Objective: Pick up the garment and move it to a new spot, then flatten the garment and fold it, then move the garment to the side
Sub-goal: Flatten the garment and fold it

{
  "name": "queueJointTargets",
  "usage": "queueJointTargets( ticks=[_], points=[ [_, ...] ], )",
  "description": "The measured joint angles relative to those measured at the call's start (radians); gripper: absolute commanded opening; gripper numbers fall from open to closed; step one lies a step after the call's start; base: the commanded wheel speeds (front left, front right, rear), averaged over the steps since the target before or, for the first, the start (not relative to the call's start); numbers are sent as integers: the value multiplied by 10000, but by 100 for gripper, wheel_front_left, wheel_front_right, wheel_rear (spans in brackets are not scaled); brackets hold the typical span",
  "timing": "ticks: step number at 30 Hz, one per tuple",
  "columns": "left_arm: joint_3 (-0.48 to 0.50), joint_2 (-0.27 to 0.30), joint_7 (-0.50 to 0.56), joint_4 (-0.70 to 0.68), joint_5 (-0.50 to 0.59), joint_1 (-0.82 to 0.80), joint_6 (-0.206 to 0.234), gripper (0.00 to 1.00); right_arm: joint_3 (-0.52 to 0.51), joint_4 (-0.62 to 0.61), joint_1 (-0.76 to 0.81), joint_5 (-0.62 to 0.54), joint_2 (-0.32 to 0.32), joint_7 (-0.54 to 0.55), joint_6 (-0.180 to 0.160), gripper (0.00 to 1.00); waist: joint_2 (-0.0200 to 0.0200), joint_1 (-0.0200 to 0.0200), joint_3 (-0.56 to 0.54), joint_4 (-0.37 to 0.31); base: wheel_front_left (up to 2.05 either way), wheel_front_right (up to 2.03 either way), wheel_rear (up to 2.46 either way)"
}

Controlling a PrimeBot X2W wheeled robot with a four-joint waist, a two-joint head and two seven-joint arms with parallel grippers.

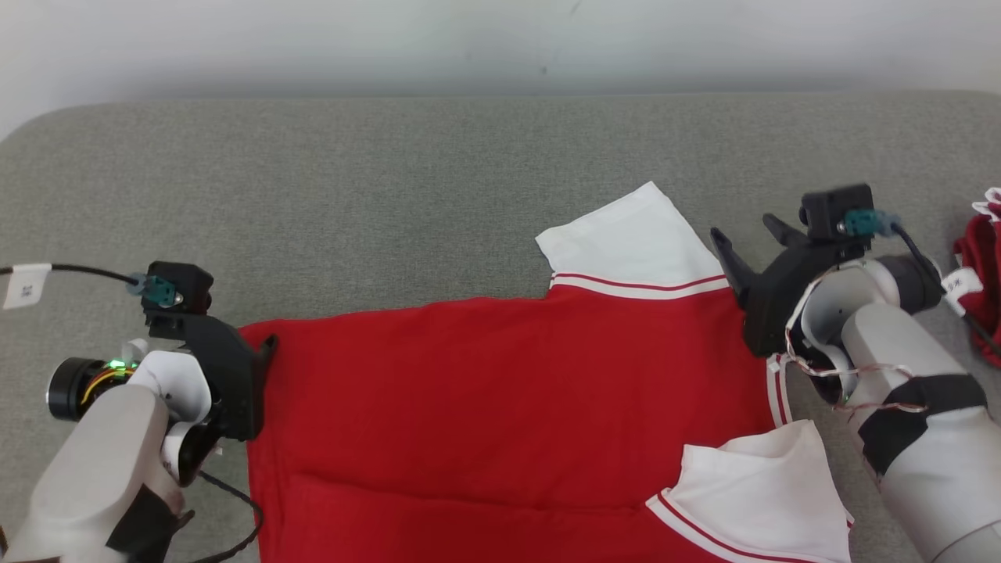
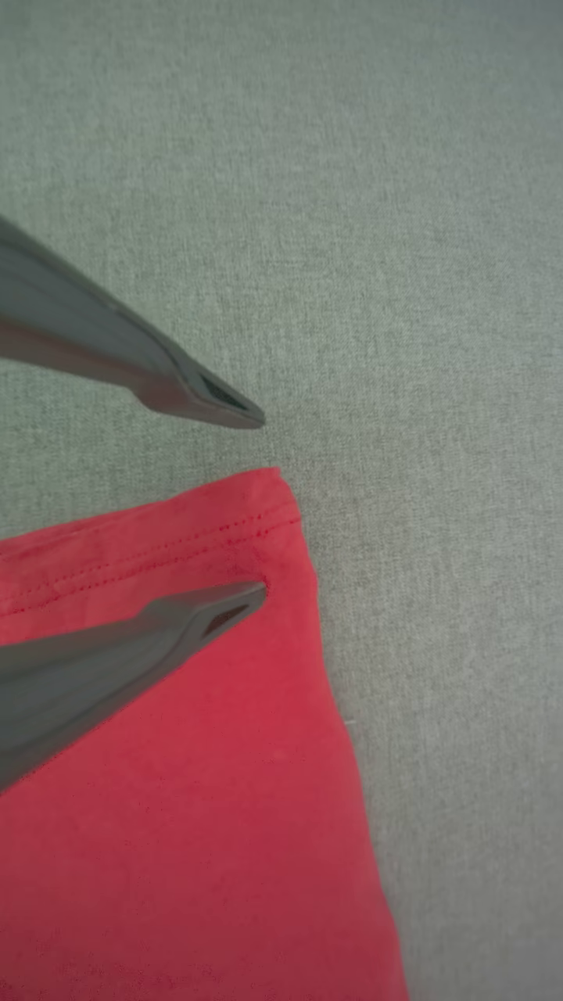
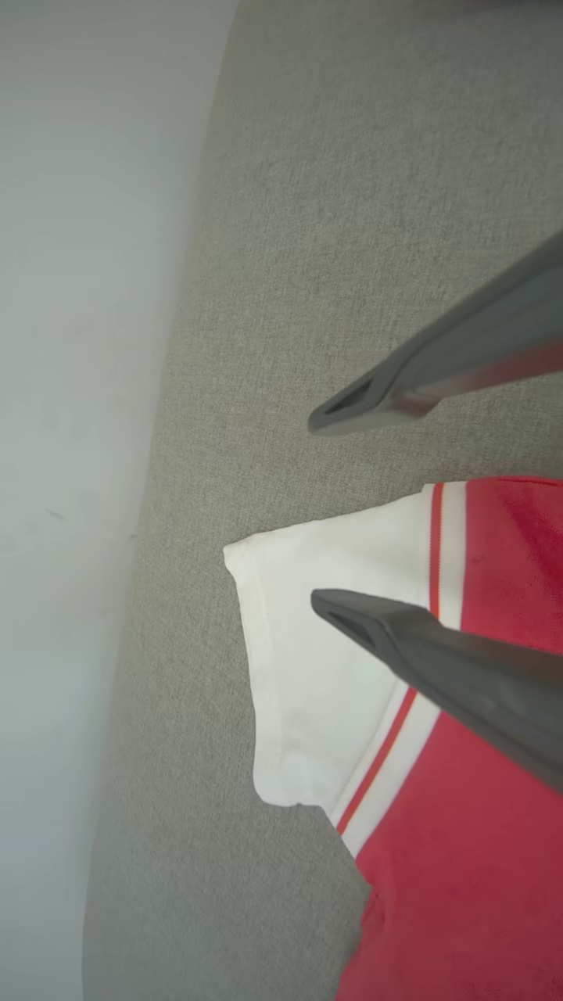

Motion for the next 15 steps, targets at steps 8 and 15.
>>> queueJointTargets(
  ticks=[8,15],
  points=[
    [-794,573,807,-717,-1011,-92,-4,100,1066,153,-784,541,-207,259,0,100,0,-1,130,150,0,0,0],
    [-984,583,625,-786,-1313,-345,-4,100,1900,293,-1639,882,-359,410,0,100,0,-1,586,223,0,0,0]
  ],
)
